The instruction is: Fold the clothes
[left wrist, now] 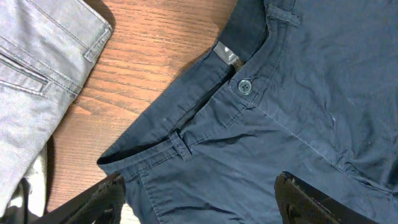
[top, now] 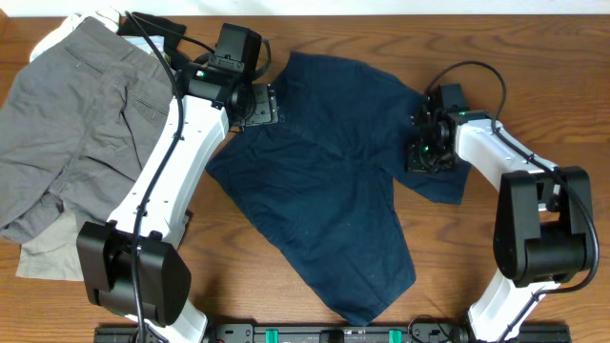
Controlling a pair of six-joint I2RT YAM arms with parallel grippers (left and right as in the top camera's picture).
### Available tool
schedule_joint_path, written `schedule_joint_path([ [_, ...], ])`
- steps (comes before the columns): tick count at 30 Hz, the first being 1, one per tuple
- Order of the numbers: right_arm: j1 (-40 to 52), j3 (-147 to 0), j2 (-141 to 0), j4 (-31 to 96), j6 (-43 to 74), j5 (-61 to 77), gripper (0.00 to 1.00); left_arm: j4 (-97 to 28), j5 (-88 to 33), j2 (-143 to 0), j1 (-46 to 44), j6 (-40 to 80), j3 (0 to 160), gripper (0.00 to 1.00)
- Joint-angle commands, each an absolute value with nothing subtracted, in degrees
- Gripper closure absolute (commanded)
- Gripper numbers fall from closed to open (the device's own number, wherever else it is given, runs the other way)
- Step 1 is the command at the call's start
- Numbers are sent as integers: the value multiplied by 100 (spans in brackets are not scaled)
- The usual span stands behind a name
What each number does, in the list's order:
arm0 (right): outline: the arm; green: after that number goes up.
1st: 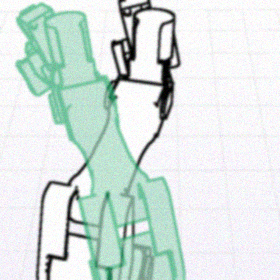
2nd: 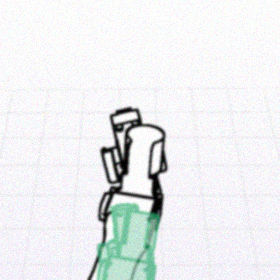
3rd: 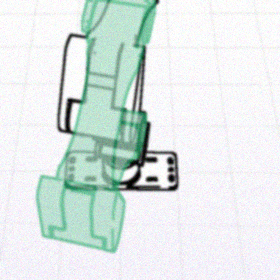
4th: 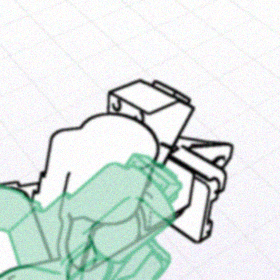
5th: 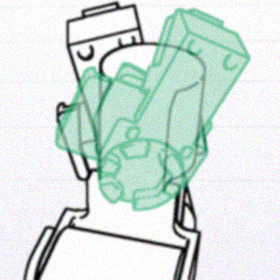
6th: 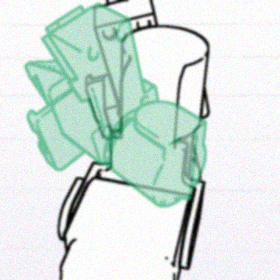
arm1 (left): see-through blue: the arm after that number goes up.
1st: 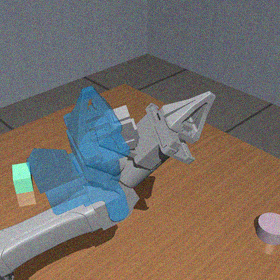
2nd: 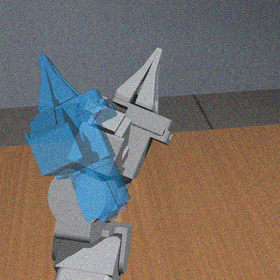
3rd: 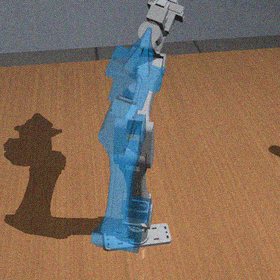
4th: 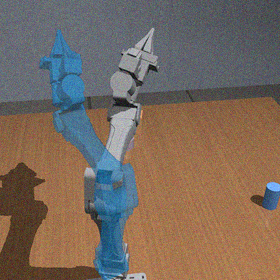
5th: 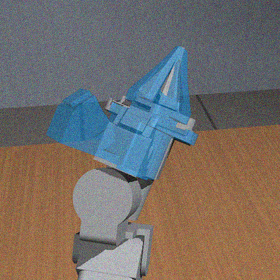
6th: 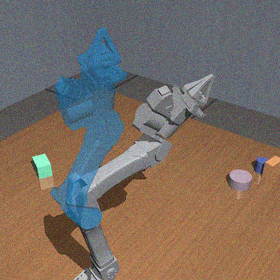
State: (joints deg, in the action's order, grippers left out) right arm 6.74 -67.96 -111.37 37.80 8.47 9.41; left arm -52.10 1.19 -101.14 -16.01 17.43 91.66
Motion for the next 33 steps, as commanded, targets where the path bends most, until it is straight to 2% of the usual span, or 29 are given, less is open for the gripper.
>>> schedule_joint_path([
  [1, 681, -6672, -11819, 3616, 762, 663, 99, -5183, 43, -10018, -1570, 1638, 9292, 21],
  [15, -567, -6823, -12221, 2021, 829, 449, 94, -5168, 38, -10022, -1592, 1640, 9288, 21],
  [23, -902, -8066, -12221, 2176, 825, 462, 84, -5081, 23, -10047, -1726, 1638, 9286, 21],
  [25, -897, -8556, -12221, 2536, 801, 502, 77, -5081, 23, -10053, -1734, 1638, 9286, 21],
  [27, -899, -9203, -12221, 3238, 801, 552, 63, -5089, 23, -10062, -1734, 1638, 9286, 21],
  [31, -895, -10530, -12219, 5081, 805, 982, 1, -5107, 23, -10062, -1734, 1636, 9286, 21],
  [33, -893, -11100, -12217, 6125, 808, 1219, 1, -5142, 21, -10062, -1734, 1636, 9286, 21],
])
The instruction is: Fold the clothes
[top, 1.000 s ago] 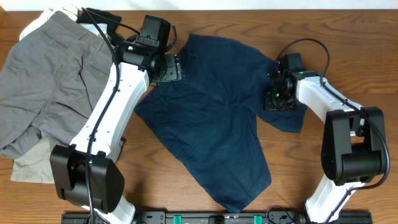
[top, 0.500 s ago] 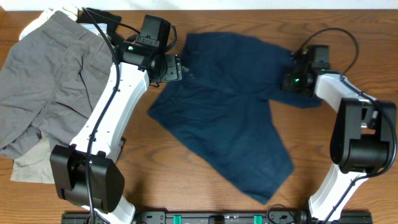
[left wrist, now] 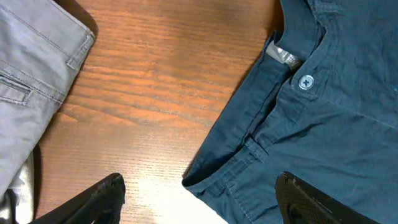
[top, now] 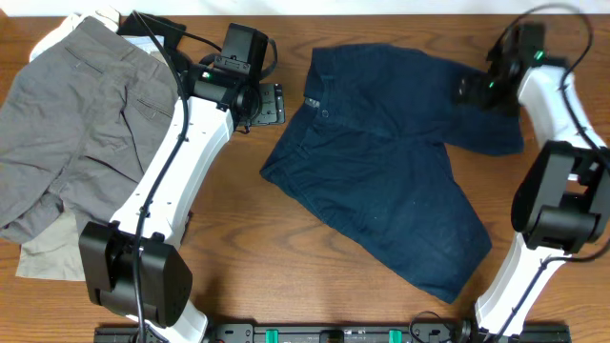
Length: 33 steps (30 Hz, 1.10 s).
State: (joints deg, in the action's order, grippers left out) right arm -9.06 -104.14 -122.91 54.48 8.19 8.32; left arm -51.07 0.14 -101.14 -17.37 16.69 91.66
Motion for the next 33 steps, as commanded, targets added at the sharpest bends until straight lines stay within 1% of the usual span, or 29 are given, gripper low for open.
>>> schedule_joint_path([
  [1, -893, -11290, -12215, 6549, 805, 1280, 1, -5175, 23, -10062, -1734, 1636, 9286, 21],
  [3, -893, -11563, -12215, 7428, 805, 1361, 1, -5247, 21, -10062, -1734, 1636, 9286, 21],
  [5, -893, -11566, -12215, 7975, 805, 1385, 1, -5315, 23, -10064, -1734, 1634, 9279, 21],
  [6, -884, -11502, -12215, 8128, 805, 1402, 1, -5343, 23, -10064, -1734, 1632, 9273, 21],
  [8, -847, -11268, -12215, 8237, 803, 1398, 4, -5356, 23, -10062, -1734, 1610, 9242, 21],
  [11, -784, -10871, -12215, 8232, 803, 1400, 5, -5393, 21, -10064, -1734, 1562, 9205, 21],
  [14, -727, -10512, -12204, 8228, 694, 1404, 9, -5476, 21, -10064, -1734, 1549, 9201, 21],
  [18, -635, -10038, -12053, 8173, 657, 1400, 11, -5566, 21, -10064, -1734, 1500, 9198, 21],
  [20, -578, -9727, -11874, 8034, 659, 1402, 16, -5601, 21, -10064, -1734, 1398, 9198, 21],
  [21, -543, -9539, -11740, 7959, 679, 1400, 16, -5612, 21, -10068, -1734, 1326, 9198, 21],
  [24, -458, -8965, -11218, 7769, 731, 1398, 16, -5651, -97, -10075, -1732, 926, 9192, 21],
  [29, -303, -7929, -10040, 7400, 1046, 1455, 11, -5649, -458, -10084, -1732, 196, 9041, 20],
  [30, -263, -7756, -9826, 7343, 1094, 1533, 10, -5649, -530, -10090, -1732, 117, 8978, 16],
  [33, -80, -7275, -9262, 7164, 1284, 1732, 8, -5649, -851, -10143, -1732, -239, 8790, 14],
])
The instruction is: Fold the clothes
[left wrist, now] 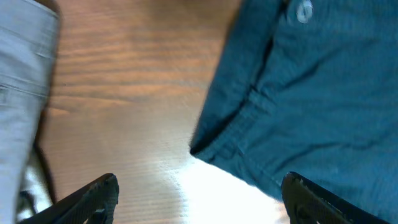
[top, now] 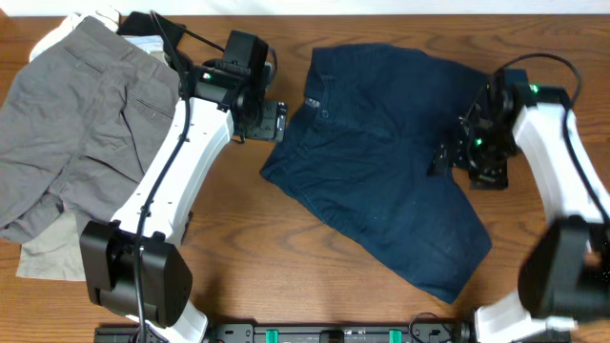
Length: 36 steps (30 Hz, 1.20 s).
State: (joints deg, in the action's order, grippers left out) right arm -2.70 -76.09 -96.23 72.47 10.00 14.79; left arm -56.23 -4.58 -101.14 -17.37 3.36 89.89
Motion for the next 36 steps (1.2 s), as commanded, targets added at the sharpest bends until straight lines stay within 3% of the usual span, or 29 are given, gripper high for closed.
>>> schedule_joint_path([
  [1, 16, -7109, -9067, 7102, 1372, 1743, 8, -5649, -1007, -10167, -1732, -392, 8713, 14],
  [10, 561, -6733, -8562, 7017, 1570, 1737, 10, -5494, -1804, -10272, -1732, -2080, 7994, 14],
  [16, 565, -6733, -8560, 7017, 1570, 1712, 11, -4856, -2008, -10283, -1732, -2080, 7428, 6],
  [22, 565, -6733, -8560, 7022, 1586, 1651, 11, -4239, -1988, -10300, -1732, -991, 7039, 6],
  [24, 565, -6733, -8560, 7013, 1590, 1651, 11, -4053, -1986, -10300, -1732, -473, 6991, 12],
  [26, 565, -6733, -8560, 6997, 1645, 1634, 11, -3859, -1678, -10300, -1732, 515, 6941, 22],
  [29, 565, -6733, -8560, 6995, 1789, 1559, 11, -3822, -864, -10300, -1732, 2003, 6875, 22],
  [36, 565, -6733, -8560, 6984, 1846, 1481, 12, -3813, -370, -10315, -1732, 2698, 6845, 22],
])
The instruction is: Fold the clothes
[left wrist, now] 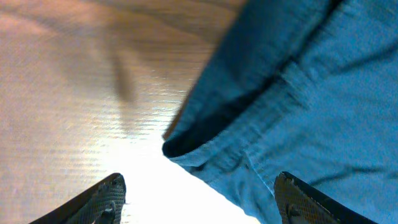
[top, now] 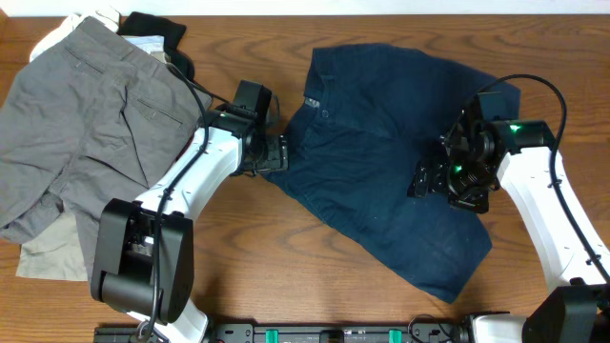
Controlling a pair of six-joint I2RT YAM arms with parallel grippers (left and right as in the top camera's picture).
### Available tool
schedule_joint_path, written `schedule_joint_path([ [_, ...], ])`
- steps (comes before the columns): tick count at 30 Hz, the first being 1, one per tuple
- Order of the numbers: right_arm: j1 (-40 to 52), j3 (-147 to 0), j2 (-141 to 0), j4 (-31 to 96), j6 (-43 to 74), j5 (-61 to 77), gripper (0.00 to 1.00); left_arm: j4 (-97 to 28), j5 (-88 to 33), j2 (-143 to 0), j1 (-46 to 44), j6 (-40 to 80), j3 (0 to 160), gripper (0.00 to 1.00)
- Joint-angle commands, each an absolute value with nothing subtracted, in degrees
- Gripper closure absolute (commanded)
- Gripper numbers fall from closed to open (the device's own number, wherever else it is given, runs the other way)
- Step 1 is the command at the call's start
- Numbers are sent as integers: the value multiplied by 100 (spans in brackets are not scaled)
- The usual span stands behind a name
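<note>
Navy shorts (top: 381,133) lie spread on the wooden table (top: 286,257), waistband towards the left, one leg reaching the front right. My left gripper (top: 276,154) is low at the waistband's near-left corner (left wrist: 180,146). In the left wrist view this gripper (left wrist: 199,208) is open, one finger (left wrist: 106,199) over bare wood and the other over navy cloth (left wrist: 323,93). My right gripper (top: 421,181) hovers over the right side of the shorts. Whether it is open or shut does not show.
Grey trousers (top: 86,124) cover the table's left side, on top of a beige garment (top: 43,257). A black item (top: 157,24) lies at the back left. Bare wood shows between the grey trousers and the navy shorts.
My left gripper has moved nearer and lower, to the waistband's left corner. The right gripper has shifted a little forward and left over the shorts. The shorts lie as before.
At first the navy shorts lay slantwise mid-table, with my right gripper on their right edge. Then they lay further right and back, with the right gripper at the far right corner. After that it hung off the cloth, and the left gripper has come to the waistband corner.
</note>
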State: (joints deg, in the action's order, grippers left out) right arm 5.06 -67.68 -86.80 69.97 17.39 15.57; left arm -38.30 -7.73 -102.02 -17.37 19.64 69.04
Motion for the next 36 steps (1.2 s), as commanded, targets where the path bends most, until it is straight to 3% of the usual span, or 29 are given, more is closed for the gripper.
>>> schedule_joint_path([
  [1, 565, -6733, -8560, 6969, 1868, 1479, 12, -3787, -331, -10344, -1732, 2825, 6845, 22],
  [9, 565, -6733, -8560, 6661, 1973, 1350, 13, -3459, -370, -10805, -1732, 3203, 6845, 24],
  [16, 565, -6731, -8562, 6665, 1975, 1332, 13, -3411, -381, -10827, -1732, 3201, 6845, 44],
  [33, 565, -6733, -8562, 6661, 2084, 1332, 12, -3251, -1649, -10936, -1732, 3135, 6845, 45],
  [36, 565, -6731, -8562, 6663, 2102, 1334, 12, -3271, -1656, -10986, -1734, 3144, 6845, 50],
])
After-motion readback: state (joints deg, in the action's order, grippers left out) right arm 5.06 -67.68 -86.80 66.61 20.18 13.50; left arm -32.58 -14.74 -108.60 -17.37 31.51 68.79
